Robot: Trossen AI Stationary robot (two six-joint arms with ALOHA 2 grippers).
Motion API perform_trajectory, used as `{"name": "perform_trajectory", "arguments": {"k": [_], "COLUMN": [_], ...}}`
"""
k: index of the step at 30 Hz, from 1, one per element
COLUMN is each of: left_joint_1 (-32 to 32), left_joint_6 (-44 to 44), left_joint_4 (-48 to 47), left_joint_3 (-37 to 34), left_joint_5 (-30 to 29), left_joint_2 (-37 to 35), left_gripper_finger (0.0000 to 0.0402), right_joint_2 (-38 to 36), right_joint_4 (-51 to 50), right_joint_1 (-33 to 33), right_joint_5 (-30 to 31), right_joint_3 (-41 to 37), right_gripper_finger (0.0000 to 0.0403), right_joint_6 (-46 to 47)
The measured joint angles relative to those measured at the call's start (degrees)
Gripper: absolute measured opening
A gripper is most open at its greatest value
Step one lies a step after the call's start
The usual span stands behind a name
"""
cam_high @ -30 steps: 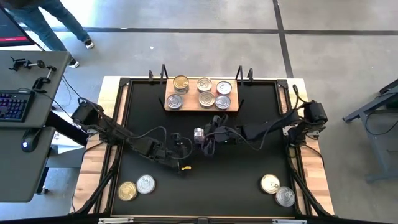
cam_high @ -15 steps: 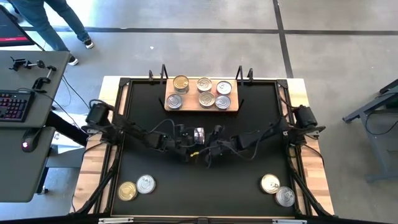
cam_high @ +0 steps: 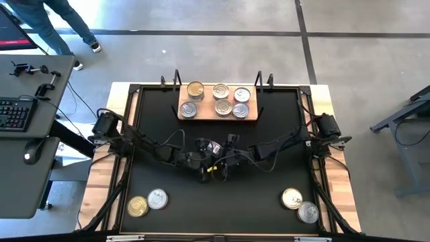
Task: Stack canned seafood by type on shelf
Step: Stack the blue-pink tuna can on top of other blue-pink tuna can on the shelf
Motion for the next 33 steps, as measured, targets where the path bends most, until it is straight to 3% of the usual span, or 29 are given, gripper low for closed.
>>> {"name": "perform_trajectory", "arguments": {"k": [5,11,15,20,23,28,33], "left_joint_1": [-3.04,-7.79,-11.87,-16.06,-17.68,-18.92,-19.02], "left_joint_6": [-1.61,-4.89,-10.35,-22.04,-27.36,-28.64,-28.02], "left_joint_4": [-5.11,-13.58,-23.90,-37.42,-40.46,-39.03,-39.06], "left_joint_3": [0.00,0.00,0.00,0.00,-0.02,-0.02,-0.02], "left_joint_5": [0.18,-1.13,-7.12,-16.85,-19.85,-23.69,-24.14], "left_joint_2": [-3.83,-10.64,-15.39,-18.92,-19.18,-18.06,-16.92], "left_gripper_finger": [0.0000,0.0000,0.0000,0.0000,0.0000,0.0000,0.0000], "right_joint_2": [0.14,0.83,1.29,-0.93,-4.38,-5.69,-4.39], "right_joint_4": [-0.14,0.24,0.71,-1.39,-8.24,-27.25,-28.44], "right_joint_1": [-0.84,-1.96,-2.67,-1.54,-1.53,-7.66,-18.30], "right_joint_5": [1.46,3.12,3.24,4.77,7.68,16.10,16.17], "right_joint_3": [0.00,0.02,0.02,-0.02,3.93,18.32,24.76], "right_gripper_finger": [0.0293,0.0218,0.0176,0.0176,0.0176,0.0176,0.0176], "right_joint_6": [0.92,3.35,3.05,0.24,-4.18,-18.33,-34.53]}}
